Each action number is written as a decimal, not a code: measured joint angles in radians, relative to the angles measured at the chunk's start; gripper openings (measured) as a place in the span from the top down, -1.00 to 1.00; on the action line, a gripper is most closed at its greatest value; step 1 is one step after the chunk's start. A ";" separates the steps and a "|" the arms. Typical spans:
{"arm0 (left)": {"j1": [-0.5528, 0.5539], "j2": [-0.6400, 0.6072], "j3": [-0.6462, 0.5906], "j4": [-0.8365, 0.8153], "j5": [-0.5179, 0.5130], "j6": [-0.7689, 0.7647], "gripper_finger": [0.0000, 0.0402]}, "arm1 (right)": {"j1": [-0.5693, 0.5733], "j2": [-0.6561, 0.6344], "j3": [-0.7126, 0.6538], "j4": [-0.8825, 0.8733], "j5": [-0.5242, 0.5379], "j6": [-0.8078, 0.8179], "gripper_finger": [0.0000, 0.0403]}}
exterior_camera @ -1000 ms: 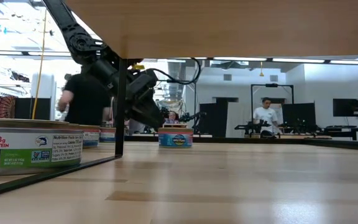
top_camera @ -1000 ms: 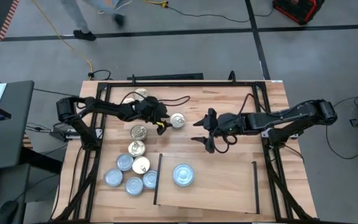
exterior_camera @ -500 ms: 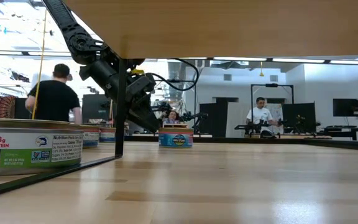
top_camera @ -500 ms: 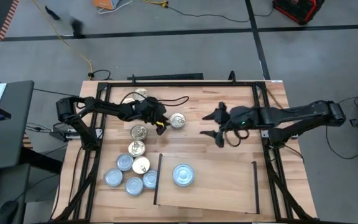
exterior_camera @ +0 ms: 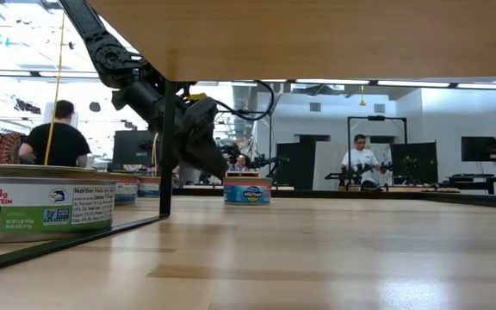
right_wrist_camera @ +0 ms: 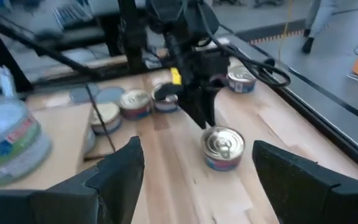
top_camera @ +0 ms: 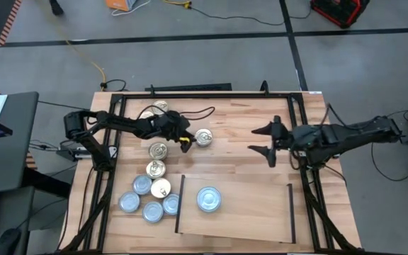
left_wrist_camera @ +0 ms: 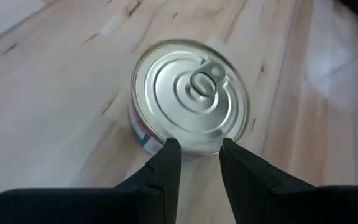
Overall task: Stack canned seafood by type on shelf
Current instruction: Put the blue-pink tuna can on the shelf
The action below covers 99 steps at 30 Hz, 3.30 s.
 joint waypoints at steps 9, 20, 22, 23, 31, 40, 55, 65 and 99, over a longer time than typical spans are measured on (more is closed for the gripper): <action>0.001 0.031 0.044 0.006 -0.155 -0.232 0.41 | 0.029 -0.062 -0.058 0.102 0.022 -0.032 -0.60; 0.024 0.107 0.074 -0.006 -0.162 -0.293 0.01 | 0.029 -0.061 -0.058 0.120 0.022 -0.043 -0.60; 0.028 0.107 0.074 -0.007 -0.163 -0.284 0.03 | 0.029 -0.061 -0.058 0.120 0.022 -0.043 -0.60; 0.028 0.107 0.074 -0.007 -0.163 -0.280 0.05 | 0.029 -0.061 -0.058 0.120 0.022 -0.043 -0.60; 0.030 0.103 0.075 -0.025 -0.145 -0.246 0.56 | 0.029 -0.061 -0.059 0.121 0.022 -0.044 -0.60; 0.057 0.100 0.077 -0.094 -0.150 -0.151 0.99 | 0.029 -0.060 -0.059 0.133 0.022 -0.051 -0.60; 0.094 0.108 0.066 -0.169 -0.179 -0.148 1.00 | 0.029 -0.039 -0.060 0.133 0.022 -0.052 -0.60; 0.092 0.099 0.067 -0.186 -0.177 -0.100 1.00 | 0.029 -0.028 -0.060 0.148 0.021 -0.059 -0.60; -0.161 -0.072 0.069 -0.183 -0.595 -0.151 -0.80 | 0.028 -0.027 -0.060 0.184 0.025 -0.079 -0.60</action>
